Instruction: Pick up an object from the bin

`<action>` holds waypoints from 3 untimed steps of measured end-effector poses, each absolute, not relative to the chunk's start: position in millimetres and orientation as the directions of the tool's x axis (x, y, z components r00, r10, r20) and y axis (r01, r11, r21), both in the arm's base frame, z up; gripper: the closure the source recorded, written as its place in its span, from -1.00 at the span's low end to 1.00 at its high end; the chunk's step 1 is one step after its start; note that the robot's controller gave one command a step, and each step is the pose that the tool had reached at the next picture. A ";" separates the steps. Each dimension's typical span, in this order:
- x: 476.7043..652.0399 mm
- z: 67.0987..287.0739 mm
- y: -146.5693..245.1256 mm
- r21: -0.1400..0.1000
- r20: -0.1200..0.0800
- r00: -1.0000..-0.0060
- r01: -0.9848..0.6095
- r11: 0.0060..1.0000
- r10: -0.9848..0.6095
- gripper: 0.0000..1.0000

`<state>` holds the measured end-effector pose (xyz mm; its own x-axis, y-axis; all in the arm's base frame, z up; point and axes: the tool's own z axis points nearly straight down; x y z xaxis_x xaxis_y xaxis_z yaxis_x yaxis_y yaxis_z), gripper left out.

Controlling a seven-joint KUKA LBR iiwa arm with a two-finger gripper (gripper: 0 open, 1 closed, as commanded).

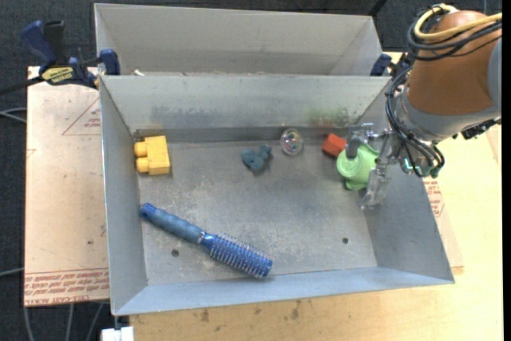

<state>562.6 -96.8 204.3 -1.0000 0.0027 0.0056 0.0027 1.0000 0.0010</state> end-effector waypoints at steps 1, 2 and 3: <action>602.6 149.3 -115.9 0.000 -0.001 -0.994 -0.112 0.994 -0.112 -1.00; 608.4 91.5 -143.7 0.003 -0.003 -0.987 -0.163 0.987 -0.163 -1.00; 608.5 91.0 -146.1 0.000 -0.003 -0.987 -0.161 0.987 -0.161 1.00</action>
Offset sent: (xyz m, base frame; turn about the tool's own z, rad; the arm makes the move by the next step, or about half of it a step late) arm 0.0392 -0.0191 -0.0520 -0.1172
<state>608.5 -146.1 91.0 -0.9870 -0.1608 -0.0032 -0.1608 0.9870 0.0004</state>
